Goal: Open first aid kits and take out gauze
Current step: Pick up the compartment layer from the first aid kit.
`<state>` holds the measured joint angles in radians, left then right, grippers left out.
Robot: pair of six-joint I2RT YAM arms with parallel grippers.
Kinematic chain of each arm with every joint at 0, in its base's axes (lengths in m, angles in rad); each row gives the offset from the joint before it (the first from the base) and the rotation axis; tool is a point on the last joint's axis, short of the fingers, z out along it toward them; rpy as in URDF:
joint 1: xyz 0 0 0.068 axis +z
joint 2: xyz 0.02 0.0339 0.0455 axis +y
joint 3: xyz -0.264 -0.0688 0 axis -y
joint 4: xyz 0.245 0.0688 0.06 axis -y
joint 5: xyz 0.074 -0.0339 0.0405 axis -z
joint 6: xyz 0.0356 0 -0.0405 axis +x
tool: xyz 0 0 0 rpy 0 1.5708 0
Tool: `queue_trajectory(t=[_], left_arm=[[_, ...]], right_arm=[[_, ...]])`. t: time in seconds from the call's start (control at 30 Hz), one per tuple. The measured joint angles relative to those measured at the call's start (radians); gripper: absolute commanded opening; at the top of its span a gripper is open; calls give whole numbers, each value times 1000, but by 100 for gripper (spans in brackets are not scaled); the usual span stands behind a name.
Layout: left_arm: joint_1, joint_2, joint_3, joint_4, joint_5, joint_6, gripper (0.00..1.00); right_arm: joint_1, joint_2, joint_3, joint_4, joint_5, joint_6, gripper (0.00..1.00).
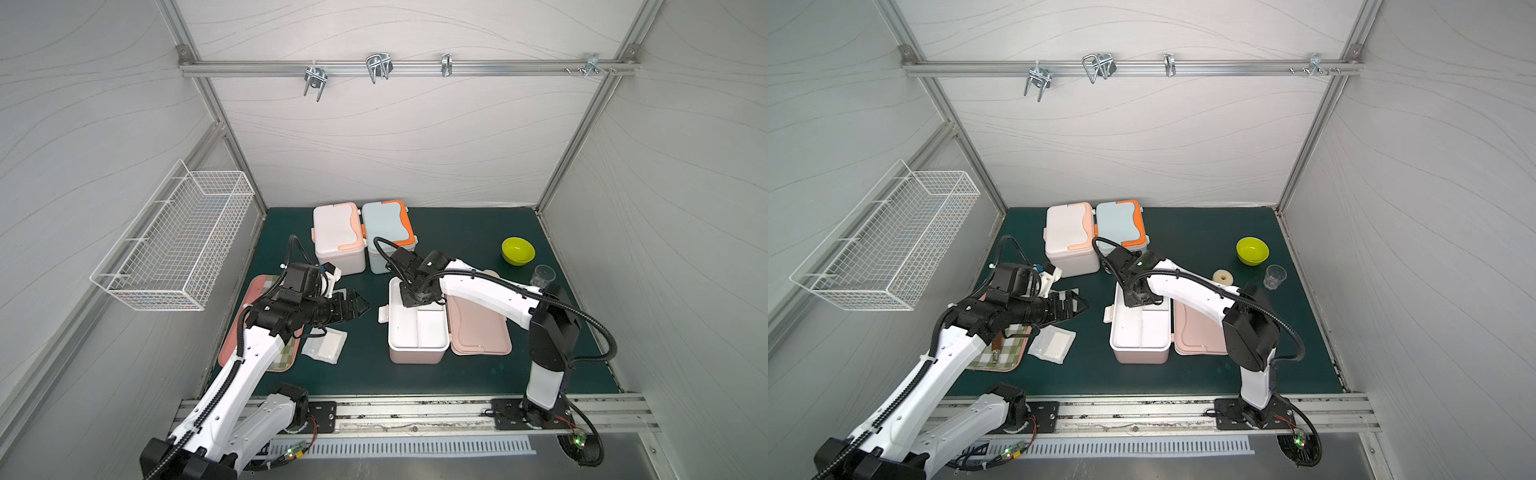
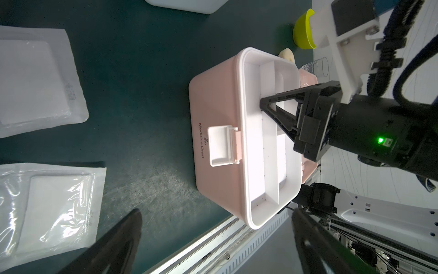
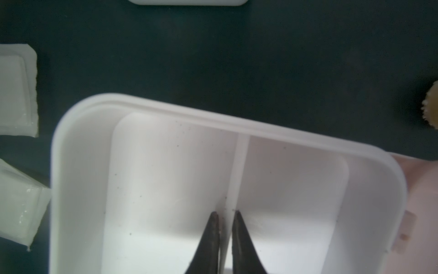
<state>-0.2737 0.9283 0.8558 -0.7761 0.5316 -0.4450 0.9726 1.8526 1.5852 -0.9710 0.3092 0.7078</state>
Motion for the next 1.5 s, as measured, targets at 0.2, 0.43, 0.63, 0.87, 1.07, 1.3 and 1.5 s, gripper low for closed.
queue_trajectory(t=[0.2,0.43,0.63,0.87,1.07,1.3,1.5], left_arm=[[-15,-2,0,0,0,0,99],[-31,-11,0,0,0,0,99],[-36,-11,0,0,0,0,99],[-51,-24,0,1,-1,0,99],[-78,-88,-2,6,-11,1,99],[-89,-229,-17,28,-27,8,99],[-89,-301,-21,43,-37,16,99]], right_arm=[[10,5,7,-24,42,22,0],[26,5,27,-52,87,34,0],[49,5,67,-79,146,34,0],[63,-3,81,-88,197,30,0],[67,-124,47,-59,218,-9,0],[68,-417,-126,65,203,-123,0],[38,-702,-321,177,175,-226,0]])
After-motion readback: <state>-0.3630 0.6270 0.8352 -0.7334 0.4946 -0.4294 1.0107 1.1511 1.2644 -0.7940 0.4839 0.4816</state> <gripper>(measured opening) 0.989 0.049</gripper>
